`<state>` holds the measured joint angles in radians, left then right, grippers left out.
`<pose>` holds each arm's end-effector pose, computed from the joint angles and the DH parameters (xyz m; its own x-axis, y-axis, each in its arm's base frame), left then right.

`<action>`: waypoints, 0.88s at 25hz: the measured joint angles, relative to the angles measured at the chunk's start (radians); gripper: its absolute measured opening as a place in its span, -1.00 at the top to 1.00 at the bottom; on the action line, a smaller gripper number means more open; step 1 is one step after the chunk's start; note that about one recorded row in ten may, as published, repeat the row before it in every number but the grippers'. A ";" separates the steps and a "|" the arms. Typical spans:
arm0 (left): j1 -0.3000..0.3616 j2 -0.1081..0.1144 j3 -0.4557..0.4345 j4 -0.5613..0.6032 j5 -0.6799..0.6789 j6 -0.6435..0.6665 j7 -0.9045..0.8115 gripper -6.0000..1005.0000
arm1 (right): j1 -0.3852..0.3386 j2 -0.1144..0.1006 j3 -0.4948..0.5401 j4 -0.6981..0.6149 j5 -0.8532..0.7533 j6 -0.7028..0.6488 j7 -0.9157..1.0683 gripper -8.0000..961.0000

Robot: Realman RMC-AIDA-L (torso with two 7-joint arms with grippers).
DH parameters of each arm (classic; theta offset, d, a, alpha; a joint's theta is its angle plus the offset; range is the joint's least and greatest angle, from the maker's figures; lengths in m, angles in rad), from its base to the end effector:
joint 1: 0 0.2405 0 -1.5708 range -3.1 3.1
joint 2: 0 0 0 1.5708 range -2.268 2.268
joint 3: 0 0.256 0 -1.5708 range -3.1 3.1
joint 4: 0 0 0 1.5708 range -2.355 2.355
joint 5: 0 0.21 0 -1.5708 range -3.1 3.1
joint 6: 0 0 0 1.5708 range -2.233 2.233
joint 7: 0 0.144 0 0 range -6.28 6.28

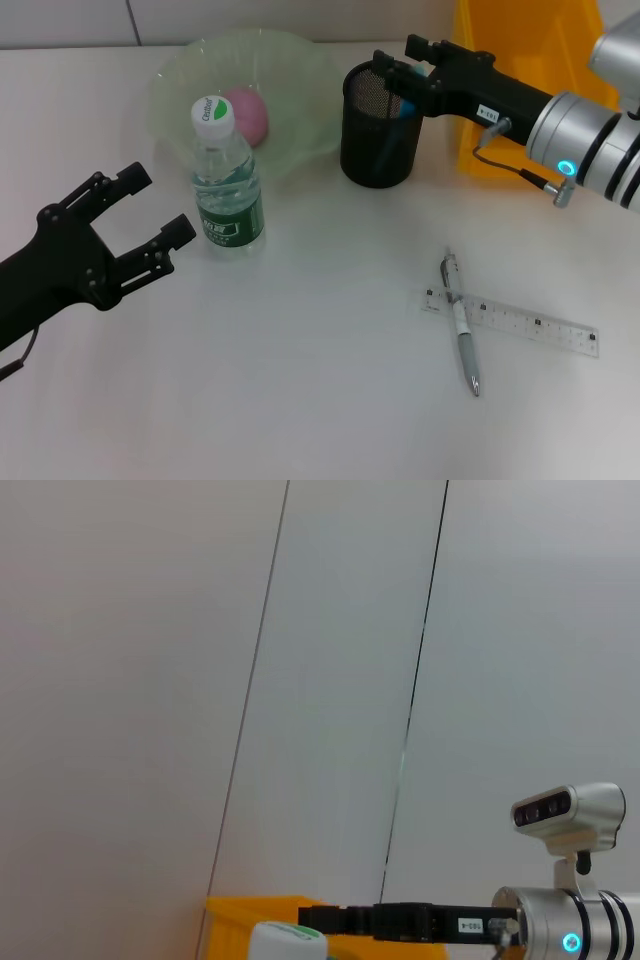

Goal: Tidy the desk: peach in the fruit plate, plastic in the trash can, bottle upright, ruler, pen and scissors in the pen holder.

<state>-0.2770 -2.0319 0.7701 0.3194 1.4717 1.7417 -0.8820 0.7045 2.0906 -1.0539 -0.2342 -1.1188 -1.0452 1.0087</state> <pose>-0.3070 0.2445 0.0082 0.5652 0.0803 0.8210 0.5136 -0.8131 -0.2741 0.2252 0.3992 -0.0505 0.6284 -0.2345 -0.7417 -0.6533 -0.6767 -0.3396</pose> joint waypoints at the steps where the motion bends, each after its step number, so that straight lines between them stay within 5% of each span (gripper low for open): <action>1: 0.000 0.000 0.000 0.000 0.001 0.001 0.000 -0.71 | -0.009 -0.002 0.000 -0.006 0.000 -0.018 0.011 -0.23; 7: 0.007 -0.003 0.000 0.002 0.004 0.009 0.000 -0.71 | -0.108 -0.024 0.001 -0.166 -0.106 -0.179 0.184 -0.23; 12: 0.010 -0.004 0.000 0.003 0.004 0.012 0.000 -0.71 | -0.202 -0.049 0.017 -0.491 -0.457 -0.361 0.512 -0.23; 13: 0.010 -0.004 0.000 0.003 0.004 0.012 0.000 -0.71 | -0.217 -0.051 0.040 -0.642 -0.636 -0.453 0.639 -0.23; 22: 0.003 -0.009 0.004 -0.002 0.004 0.012 -0.005 -0.71 | -0.188 -0.021 0.055 -1.071 -1.241 -0.778 0.898 -0.23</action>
<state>-0.2745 -2.0407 0.7741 0.3175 1.4757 1.7533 -0.8871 0.5166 2.0695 -0.9984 -1.3050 -2.3599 -1.8231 1.9063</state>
